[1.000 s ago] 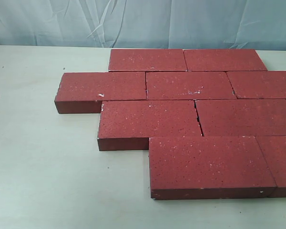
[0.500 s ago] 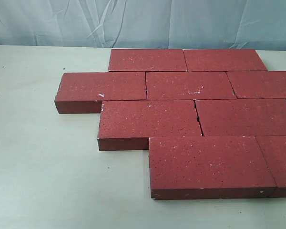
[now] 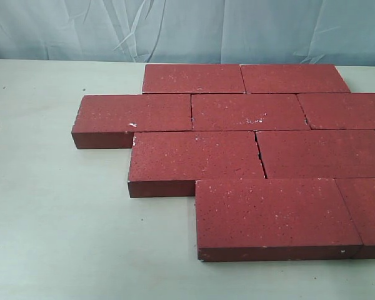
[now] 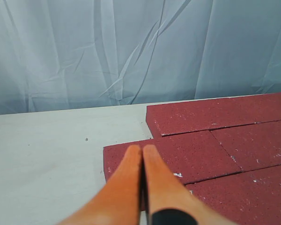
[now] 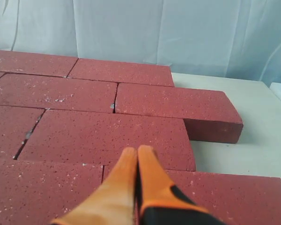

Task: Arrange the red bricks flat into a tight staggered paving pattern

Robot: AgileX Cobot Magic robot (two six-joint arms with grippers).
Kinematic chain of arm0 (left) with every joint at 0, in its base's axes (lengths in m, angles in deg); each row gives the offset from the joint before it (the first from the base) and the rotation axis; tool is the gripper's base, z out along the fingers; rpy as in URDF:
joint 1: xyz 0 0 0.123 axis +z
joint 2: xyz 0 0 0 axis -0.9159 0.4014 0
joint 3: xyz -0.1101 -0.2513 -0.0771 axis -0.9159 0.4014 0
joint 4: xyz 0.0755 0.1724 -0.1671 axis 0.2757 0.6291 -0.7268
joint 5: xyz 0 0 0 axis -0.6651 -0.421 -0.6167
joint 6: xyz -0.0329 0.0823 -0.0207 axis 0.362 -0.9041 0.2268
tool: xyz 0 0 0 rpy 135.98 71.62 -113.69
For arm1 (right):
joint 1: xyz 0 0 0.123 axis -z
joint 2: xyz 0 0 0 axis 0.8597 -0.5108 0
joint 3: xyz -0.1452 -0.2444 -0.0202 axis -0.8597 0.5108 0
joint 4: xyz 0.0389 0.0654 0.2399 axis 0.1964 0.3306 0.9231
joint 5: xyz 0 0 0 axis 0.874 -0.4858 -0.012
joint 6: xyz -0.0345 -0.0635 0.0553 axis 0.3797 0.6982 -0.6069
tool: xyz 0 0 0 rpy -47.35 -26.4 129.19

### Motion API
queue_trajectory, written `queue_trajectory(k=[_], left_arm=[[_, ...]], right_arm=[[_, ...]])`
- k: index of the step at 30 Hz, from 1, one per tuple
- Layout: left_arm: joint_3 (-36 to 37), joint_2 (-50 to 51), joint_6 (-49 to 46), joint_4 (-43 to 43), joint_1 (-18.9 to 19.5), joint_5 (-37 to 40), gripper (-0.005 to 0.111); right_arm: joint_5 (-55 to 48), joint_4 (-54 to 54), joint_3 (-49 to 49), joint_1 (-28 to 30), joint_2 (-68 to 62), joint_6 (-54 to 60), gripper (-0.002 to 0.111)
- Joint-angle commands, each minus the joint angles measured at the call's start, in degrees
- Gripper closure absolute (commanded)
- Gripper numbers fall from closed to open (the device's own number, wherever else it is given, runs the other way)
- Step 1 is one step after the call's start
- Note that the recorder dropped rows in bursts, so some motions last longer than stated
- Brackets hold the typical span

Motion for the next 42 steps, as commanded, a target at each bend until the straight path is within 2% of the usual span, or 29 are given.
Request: queue_trajectory(k=[1,39,42], left_arm=[[0.07,-0.37,-0.05,0.26,-0.31,-0.4,0.107],[0.07,-0.37,-0.15,0.26,-0.31,-0.4,0.107],[0.16,-0.61,-0.15,2.92,0.62,0.82,0.107]], right_arm=[[0.35,-0.52,2.36,0.22,0.42,0.29,0.109],[0.65,-0.77,3.13,0.22,0.42,0.18,0.109],[0.54,-0.65,3.13,0.22,0.42,0.18,0.109]])
